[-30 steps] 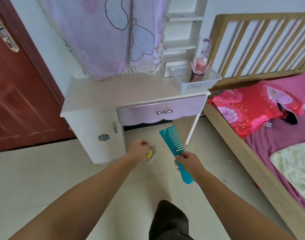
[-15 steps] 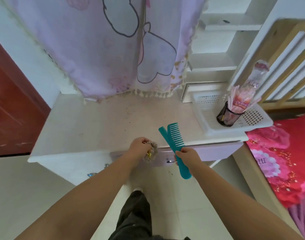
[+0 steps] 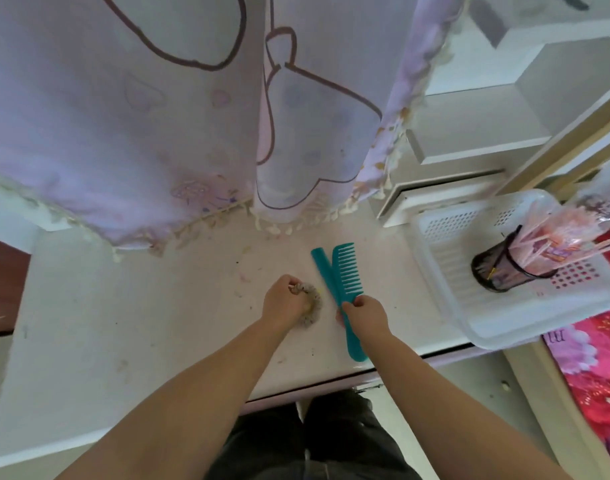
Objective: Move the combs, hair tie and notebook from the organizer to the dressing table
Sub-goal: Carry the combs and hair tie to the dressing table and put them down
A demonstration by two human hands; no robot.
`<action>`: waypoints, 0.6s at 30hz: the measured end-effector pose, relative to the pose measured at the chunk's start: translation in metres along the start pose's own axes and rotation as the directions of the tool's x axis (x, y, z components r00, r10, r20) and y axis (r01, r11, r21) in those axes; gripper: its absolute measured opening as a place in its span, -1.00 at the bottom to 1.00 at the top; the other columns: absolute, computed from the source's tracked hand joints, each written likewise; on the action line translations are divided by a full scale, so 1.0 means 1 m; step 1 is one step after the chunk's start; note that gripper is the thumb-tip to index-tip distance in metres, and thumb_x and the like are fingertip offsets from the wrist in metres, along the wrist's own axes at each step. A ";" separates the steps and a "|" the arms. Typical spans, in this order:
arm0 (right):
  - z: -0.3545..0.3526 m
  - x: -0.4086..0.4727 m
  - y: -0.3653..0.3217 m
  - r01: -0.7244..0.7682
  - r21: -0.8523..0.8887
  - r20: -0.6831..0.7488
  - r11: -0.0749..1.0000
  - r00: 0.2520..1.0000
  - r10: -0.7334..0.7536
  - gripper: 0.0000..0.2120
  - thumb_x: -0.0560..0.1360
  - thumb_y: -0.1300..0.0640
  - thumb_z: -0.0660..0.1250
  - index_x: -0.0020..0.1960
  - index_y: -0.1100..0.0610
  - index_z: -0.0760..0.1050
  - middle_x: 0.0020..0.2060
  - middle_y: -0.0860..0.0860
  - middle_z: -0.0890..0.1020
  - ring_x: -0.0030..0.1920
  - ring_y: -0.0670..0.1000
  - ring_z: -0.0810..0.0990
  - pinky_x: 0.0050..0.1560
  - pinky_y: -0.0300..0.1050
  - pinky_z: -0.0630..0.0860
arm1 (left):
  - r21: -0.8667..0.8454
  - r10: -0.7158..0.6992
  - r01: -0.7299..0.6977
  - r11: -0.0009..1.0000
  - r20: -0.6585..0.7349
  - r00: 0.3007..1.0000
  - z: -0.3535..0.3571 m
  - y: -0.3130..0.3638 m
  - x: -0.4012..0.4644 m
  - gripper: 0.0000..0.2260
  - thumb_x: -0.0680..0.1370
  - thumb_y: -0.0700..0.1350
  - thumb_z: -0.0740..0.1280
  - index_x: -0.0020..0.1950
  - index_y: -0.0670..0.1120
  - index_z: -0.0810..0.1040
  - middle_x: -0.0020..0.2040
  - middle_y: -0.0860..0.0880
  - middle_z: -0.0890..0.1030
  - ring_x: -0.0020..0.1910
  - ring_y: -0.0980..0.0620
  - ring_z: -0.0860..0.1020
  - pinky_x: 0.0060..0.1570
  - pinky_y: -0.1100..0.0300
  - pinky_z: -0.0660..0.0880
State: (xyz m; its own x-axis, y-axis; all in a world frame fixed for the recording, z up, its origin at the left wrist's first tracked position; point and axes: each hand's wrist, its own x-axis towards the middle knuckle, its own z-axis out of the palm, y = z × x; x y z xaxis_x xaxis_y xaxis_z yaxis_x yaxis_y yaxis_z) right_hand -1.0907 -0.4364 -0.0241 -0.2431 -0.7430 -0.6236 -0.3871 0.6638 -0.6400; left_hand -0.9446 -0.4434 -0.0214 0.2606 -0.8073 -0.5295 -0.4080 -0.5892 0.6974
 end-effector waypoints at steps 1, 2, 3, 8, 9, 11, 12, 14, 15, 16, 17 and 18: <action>-0.001 0.004 -0.001 -0.010 -0.010 -0.007 1.000 1.000 0.009 -0.86 0.45 0.23 0.27 -0.28 0.18 0.43 -0.32 0.13 0.56 -0.33 0.10 0.51 -0.22 -0.05 0.46 | 0.048 0.019 -0.018 0.999 -0.007 1.000 -0.001 -0.002 0.003 -0.85 0.49 -0.20 0.23 0.03 -0.08 0.50 0.01 -0.11 0.58 -0.09 -0.03 0.48 -0.15 0.17 0.38; -0.003 0.009 -0.003 -0.023 -0.016 -0.009 1.000 1.000 0.023 -0.81 0.45 0.22 0.28 -0.34 0.18 0.40 -0.34 0.13 0.53 -0.33 0.10 0.49 -0.25 -0.07 0.43 | 0.098 0.036 -0.035 0.995 -0.014 0.999 -0.002 -0.003 0.008 -0.81 0.50 -0.19 0.23 0.10 -0.08 0.49 0.07 -0.12 0.57 -0.05 -0.04 0.49 -0.13 0.17 0.39; -0.006 0.013 -0.003 -0.037 -0.014 -0.006 0.999 0.999 0.037 -0.76 0.45 0.21 0.29 -0.37 0.17 0.38 -0.37 0.13 0.50 -0.34 0.10 0.47 -0.28 -0.09 0.41 | 0.147 0.054 -0.050 0.988 -0.020 0.998 -0.004 -0.005 0.010 -0.76 0.50 -0.18 0.23 0.16 -0.08 0.47 0.12 -0.12 0.54 0.00 -0.06 0.50 -0.10 0.15 0.42; -0.031 0.030 -0.007 -0.059 -0.010 -0.002 0.998 0.998 0.059 -0.84 0.44 0.21 0.33 -0.29 0.23 0.44 -0.27 0.19 0.53 -0.26 0.12 0.51 -0.23 -0.07 0.43 | 0.439 0.169 -0.131 0.889 -0.050 0.984 -0.014 -0.019 0.011 -0.62 0.54 -0.08 0.20 0.35 -0.05 0.33 0.32 -0.14 0.39 0.26 -0.14 0.38 0.17 -0.04 0.42; -0.038 0.034 -0.009 -0.049 -0.039 0.001 0.998 0.999 0.049 -0.87 0.44 0.20 0.34 -0.24 0.24 0.48 -0.26 0.19 0.54 -0.24 0.13 0.52 -0.21 -0.07 0.44 | 0.486 0.186 -0.132 0.864 -0.065 0.980 -0.016 -0.023 0.008 -0.61 0.55 -0.03 0.18 0.37 -0.05 0.30 0.35 -0.12 0.37 0.31 -0.14 0.34 0.22 -0.06 0.38; -0.046 0.042 -0.012 -0.017 -0.138 0.025 0.990 0.999 0.020 -0.87 0.43 0.18 0.35 -0.17 0.27 0.52 -0.24 0.17 0.55 -0.21 0.14 0.54 -0.19 -0.08 0.46 | 0.538 0.219 -0.135 0.832 -0.095 0.971 -0.017 -0.032 0.000 -0.58 0.55 0.02 0.16 0.39 -0.05 0.26 0.39 -0.10 0.34 0.36 -0.13 0.29 0.30 -0.05 0.30; -0.047 0.045 -0.012 0.010 -0.189 0.045 0.982 0.999 -0.001 -0.86 0.43 0.17 0.35 -0.17 0.27 0.52 -0.24 0.15 0.55 -0.21 0.14 0.54 -0.19 -0.09 0.46 | 0.555 0.236 -0.141 0.820 -0.103 0.966 -0.017 -0.038 -0.004 -0.57 0.55 0.01 0.15 0.41 -0.05 0.24 0.41 -0.09 0.31 0.38 -0.12 0.26 0.34 -0.04 0.25; -0.045 0.045 -0.011 0.069 -0.289 0.086 0.955 0.995 -0.046 -0.85 0.43 0.14 0.34 -0.20 0.24 0.47 -0.26 0.13 0.54 -0.23 0.12 0.52 -0.25 -0.12 0.44 | 0.593 0.249 -0.152 0.791 -0.085 0.965 -0.016 -0.050 -0.012 -0.55 0.56 -0.03 0.12 0.44 -0.06 0.19 0.49 -0.08 0.22 0.46 -0.09 0.17 0.43 -0.03 0.14; -0.044 0.044 -0.009 0.101 -0.352 0.099 0.931 0.993 -0.070 -0.84 0.45 0.12 0.32 -0.20 0.22 0.45 -0.25 0.11 0.54 -0.24 0.10 0.51 -0.28 -0.13 0.42 | 0.615 0.243 -0.156 0.773 -0.059 0.968 -0.016 -0.055 -0.016 -0.53 0.57 -0.06 0.11 0.47 -0.06 0.15 0.53 -0.07 0.14 0.50 -0.06 0.09 0.47 -0.03 0.07; -0.042 0.043 -0.007 0.132 -0.420 0.107 0.898 0.990 -0.096 -0.83 0.46 0.08 0.30 -0.17 0.20 0.44 -0.25 0.09 0.53 -0.24 0.09 0.51 -0.27 -0.12 0.42 | 0.636 0.234 -0.161 0.754 -0.031 0.972 -0.015 -0.060 -0.019 -0.51 0.57 -0.08 0.10 0.49 -0.06 0.10 0.56 -0.06 0.05 0.53 -0.04 0.01 0.49 -0.03 0.00; -0.041 0.041 -0.005 0.164 -0.479 0.112 0.862 0.986 -0.126 -0.82 0.47 0.05 0.28 -0.14 0.19 0.44 -0.24 0.08 0.53 -0.24 0.09 0.51 -0.26 -0.11 0.43 | 0.655 0.229 -0.168 0.737 -0.008 0.973 -0.015 -0.063 -0.021 -0.49 0.57 -0.10 0.09 0.51 -0.06 0.05 0.57 -0.05 -0.01 0.54 -0.02 -0.06 0.50 -0.03 -0.05; -0.040 0.040 -0.004 0.191 -0.525 0.114 0.830 0.982 -0.153 -0.80 0.48 0.02 0.26 -0.11 0.18 0.44 -0.22 0.08 0.55 -0.23 0.09 0.52 -0.25 -0.08 0.45 | 0.666 0.226 -0.173 0.726 0.007 0.974 -0.015 -0.064 -0.022 -0.47 0.57 -0.11 0.09 0.52 -0.06 0.01 0.57 -0.04 -0.05 0.54 -0.01 -0.10 0.51 -0.04 -0.07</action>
State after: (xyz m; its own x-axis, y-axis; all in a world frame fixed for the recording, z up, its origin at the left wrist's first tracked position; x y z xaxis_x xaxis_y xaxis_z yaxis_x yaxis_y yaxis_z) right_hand -1.1344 -0.4722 -0.0291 -0.0774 -0.8213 -0.5652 -0.8343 0.3638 -0.4144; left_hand -0.9112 -0.3890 -0.0472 0.1553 -0.9195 -0.3612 -0.9239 -0.2646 0.2764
